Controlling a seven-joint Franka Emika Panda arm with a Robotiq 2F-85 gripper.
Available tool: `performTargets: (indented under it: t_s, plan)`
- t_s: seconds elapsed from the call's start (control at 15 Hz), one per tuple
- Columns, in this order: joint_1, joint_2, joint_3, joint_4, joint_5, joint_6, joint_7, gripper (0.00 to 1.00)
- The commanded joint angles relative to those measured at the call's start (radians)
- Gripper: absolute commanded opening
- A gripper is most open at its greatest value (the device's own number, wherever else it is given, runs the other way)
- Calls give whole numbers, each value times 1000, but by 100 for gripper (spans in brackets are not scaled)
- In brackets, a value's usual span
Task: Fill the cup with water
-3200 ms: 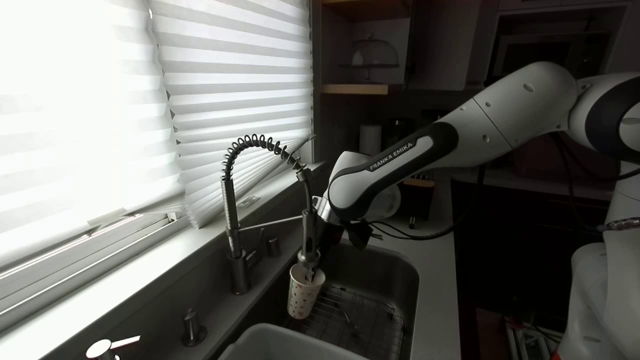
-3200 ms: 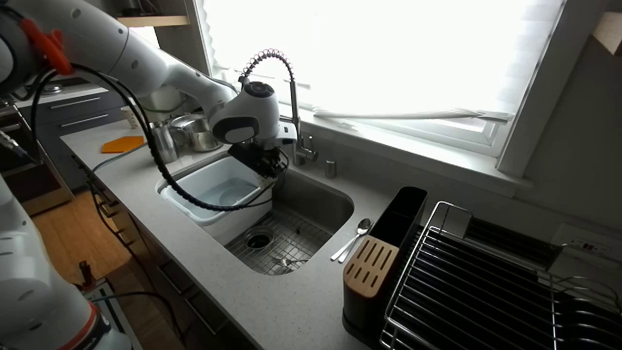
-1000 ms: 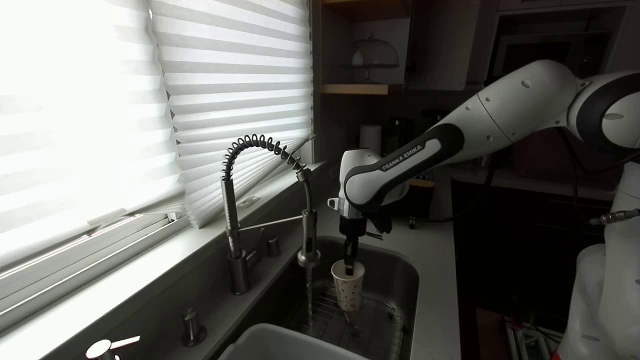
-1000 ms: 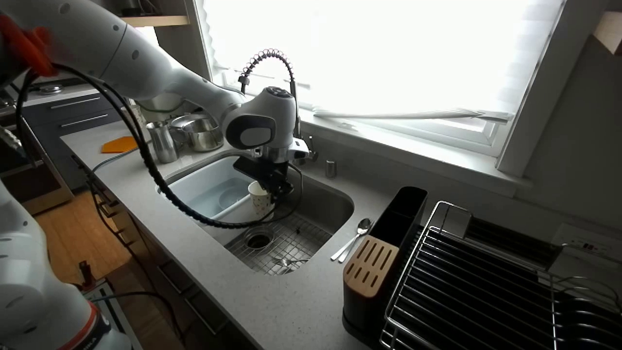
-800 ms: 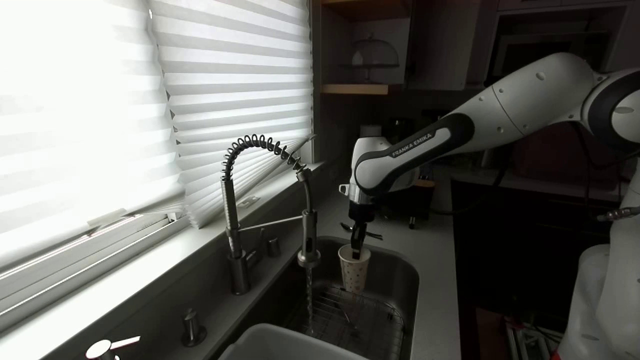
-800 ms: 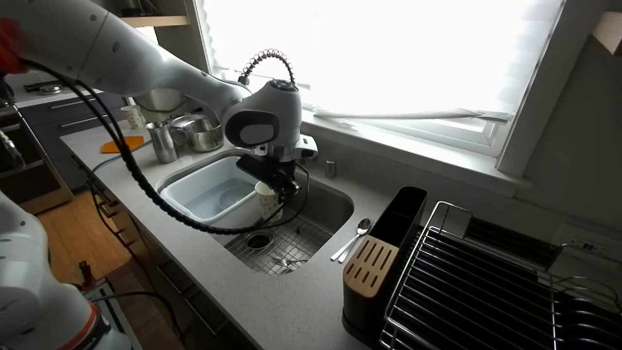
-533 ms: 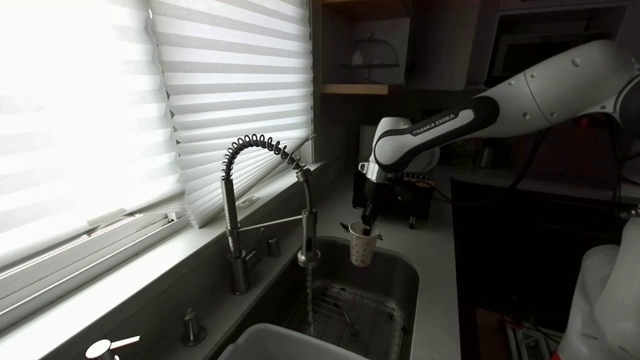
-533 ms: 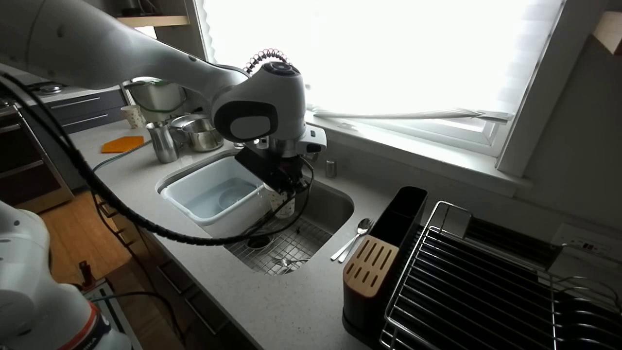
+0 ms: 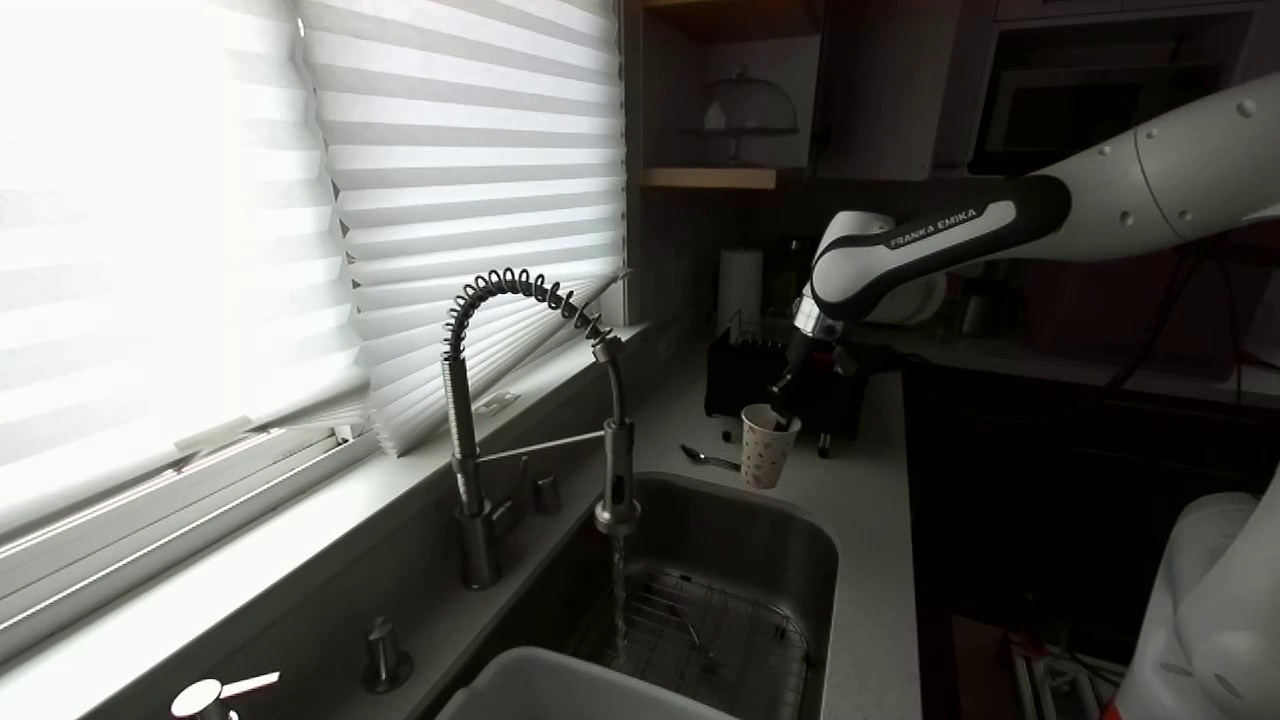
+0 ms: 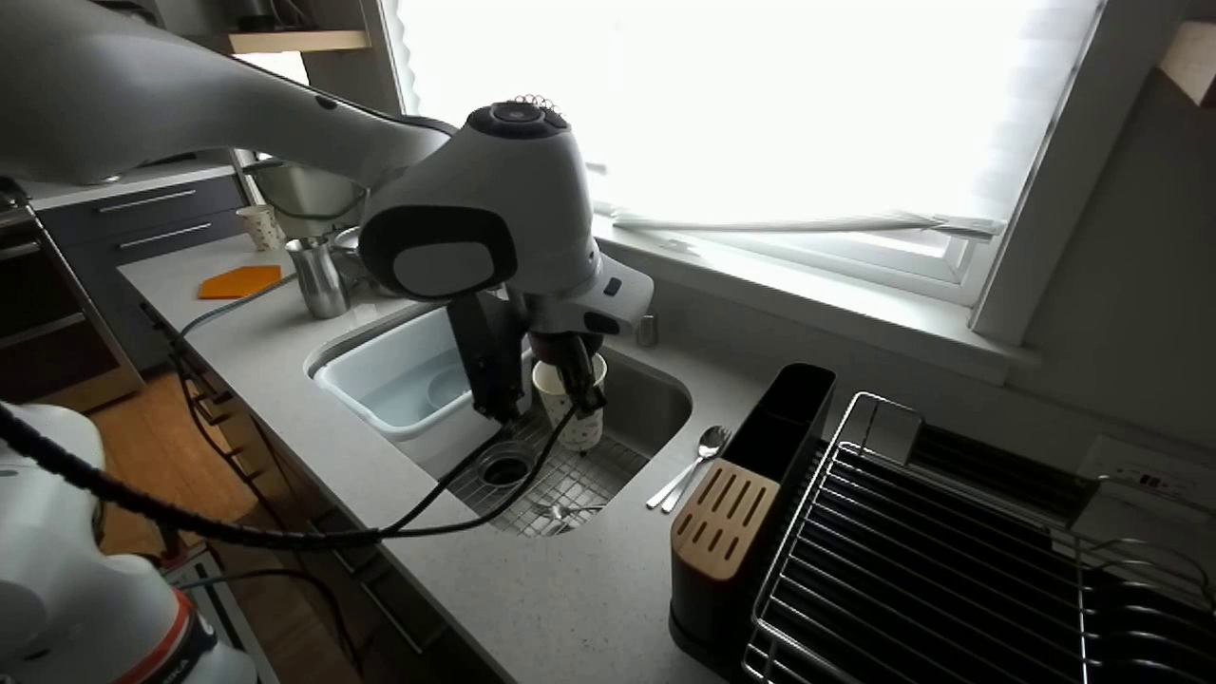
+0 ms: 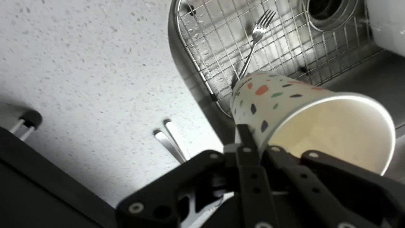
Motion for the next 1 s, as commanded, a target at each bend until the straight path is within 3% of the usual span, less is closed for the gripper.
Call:
performTargets:
  t_s: [0.0, 0.47, 0.93]
  plan:
    - [-49, -29, -1, -69, -80, 73, 183, 0]
    - [-118, -12, 3, -100, -163, 68, 474, 0]
    - [-153, 14, -14, -105, -181, 60, 563, 0]
